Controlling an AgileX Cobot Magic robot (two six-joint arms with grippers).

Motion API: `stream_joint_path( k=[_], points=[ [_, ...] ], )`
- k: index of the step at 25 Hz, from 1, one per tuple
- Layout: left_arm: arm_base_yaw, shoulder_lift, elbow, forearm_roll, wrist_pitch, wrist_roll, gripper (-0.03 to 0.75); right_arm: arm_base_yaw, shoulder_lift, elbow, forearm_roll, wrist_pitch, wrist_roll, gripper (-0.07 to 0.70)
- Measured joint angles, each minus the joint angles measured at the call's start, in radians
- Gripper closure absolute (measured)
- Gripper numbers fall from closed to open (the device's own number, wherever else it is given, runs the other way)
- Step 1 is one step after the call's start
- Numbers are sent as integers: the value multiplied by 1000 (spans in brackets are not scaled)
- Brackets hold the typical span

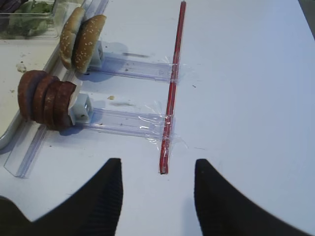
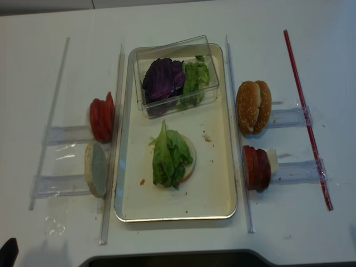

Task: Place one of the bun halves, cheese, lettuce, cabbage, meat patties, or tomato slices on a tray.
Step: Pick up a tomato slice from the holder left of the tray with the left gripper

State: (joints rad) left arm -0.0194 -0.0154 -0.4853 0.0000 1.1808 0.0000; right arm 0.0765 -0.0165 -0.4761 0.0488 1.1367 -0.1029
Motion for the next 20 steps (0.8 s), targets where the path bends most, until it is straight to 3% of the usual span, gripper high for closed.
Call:
stream_joint_path(
  k=[20],
  points=[
    [0, 0, 0, 0, 0, 0, 423, 0, 0, 0, 0, 0, 0, 274]
  ],
)
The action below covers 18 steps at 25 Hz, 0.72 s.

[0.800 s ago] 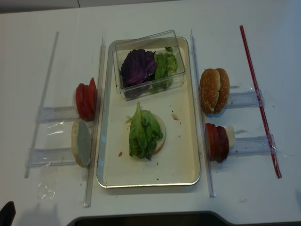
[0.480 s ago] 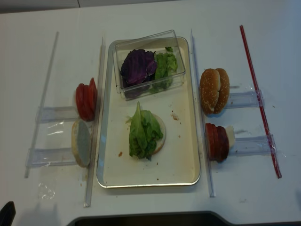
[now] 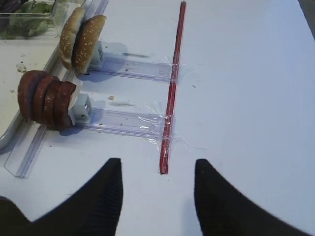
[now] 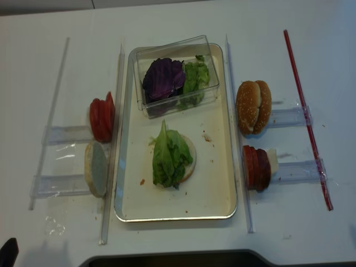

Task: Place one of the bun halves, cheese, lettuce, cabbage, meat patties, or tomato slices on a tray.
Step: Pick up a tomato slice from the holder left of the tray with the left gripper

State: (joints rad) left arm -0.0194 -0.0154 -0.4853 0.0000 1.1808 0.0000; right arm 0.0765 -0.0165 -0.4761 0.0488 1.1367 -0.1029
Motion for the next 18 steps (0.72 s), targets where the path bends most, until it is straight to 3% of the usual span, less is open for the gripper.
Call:
stream_joint_path(
  k=[9, 18],
  points=[
    [0, 18, 0, -44, 2, -21, 423, 0, 0, 0, 0, 0, 0, 314],
    [0, 397, -152, -93, 34, -43, 423, 0, 0, 0, 0, 0, 0, 367]
  ],
)
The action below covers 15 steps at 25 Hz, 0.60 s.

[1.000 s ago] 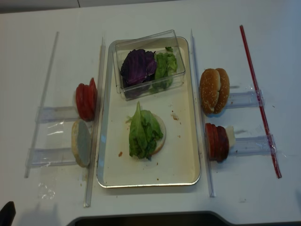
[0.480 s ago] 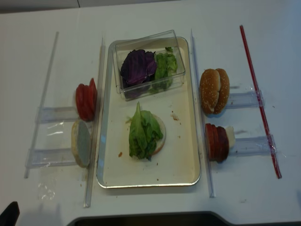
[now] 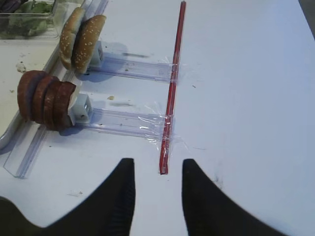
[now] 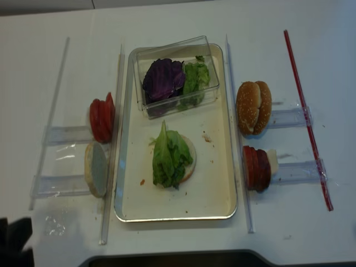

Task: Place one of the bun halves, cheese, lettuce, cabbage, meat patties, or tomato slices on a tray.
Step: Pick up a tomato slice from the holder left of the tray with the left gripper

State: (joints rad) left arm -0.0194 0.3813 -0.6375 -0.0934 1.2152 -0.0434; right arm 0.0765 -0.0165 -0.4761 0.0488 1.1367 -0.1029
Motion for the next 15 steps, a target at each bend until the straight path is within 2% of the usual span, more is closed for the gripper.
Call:
stream_joint_path(
  k=[4, 10, 15],
  points=[
    [0, 199, -125, -7, 38, -46, 421, 0, 0, 0, 0, 0, 0, 403],
    [0, 502, -343, 15, 40, -52, 421, 0, 0, 0, 0, 0, 0, 451],
    [0, 706, -517, 5, 40, -4, 411, 0, 0, 0, 0, 0, 0, 467]
  ],
)
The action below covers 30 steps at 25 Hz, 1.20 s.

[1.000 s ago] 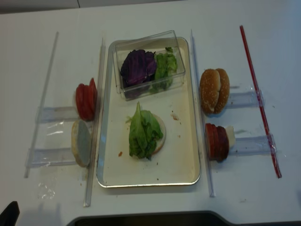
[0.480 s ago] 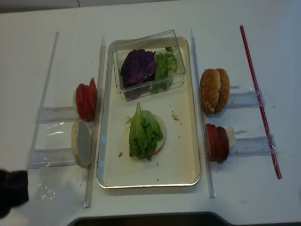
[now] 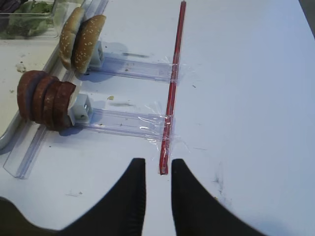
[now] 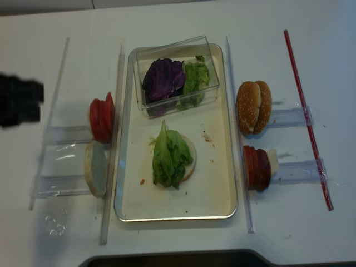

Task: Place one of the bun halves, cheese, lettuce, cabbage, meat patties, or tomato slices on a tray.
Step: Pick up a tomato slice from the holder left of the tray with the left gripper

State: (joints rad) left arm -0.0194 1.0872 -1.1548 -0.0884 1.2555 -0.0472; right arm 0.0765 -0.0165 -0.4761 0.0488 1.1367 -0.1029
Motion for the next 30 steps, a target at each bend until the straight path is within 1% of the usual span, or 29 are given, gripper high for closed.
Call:
stream_joint_path(
  k=[3, 5, 8, 11, 15, 17, 20, 24, 30],
  points=[
    [0, 104, -85, -7, -4, 20, 364, 0, 0, 0, 0, 0, 0, 470],
    [0, 154, -124, -8, -4, 36, 330, 0, 0, 0, 0, 0, 0, 470],
    [-15, 218, -173, -4, -4, 47, 307, 0, 0, 0, 0, 0, 0, 470],
    [-75, 274, -212, 18, -4, 47, 301, 0, 0, 0, 0, 0, 0, 471],
    [-183, 356, -261, 40, -5, 13, 301, 0, 0, 0, 0, 0, 0, 471],
    [-227, 399, -277, 41, -8, 3, 300, 0, 0, 0, 0, 0, 0, 471],
    [-266, 456, -281, 50, -10, -21, 300, 0, 0, 0, 0, 0, 0, 471],
    [-288, 524, -281, 64, -12, -31, 300, 0, 0, 0, 0, 0, 0, 471],
    [-292, 589, -283, 75, -18, -47, 300, 0, 0, 0, 0, 0, 0, 471]
  ],
)
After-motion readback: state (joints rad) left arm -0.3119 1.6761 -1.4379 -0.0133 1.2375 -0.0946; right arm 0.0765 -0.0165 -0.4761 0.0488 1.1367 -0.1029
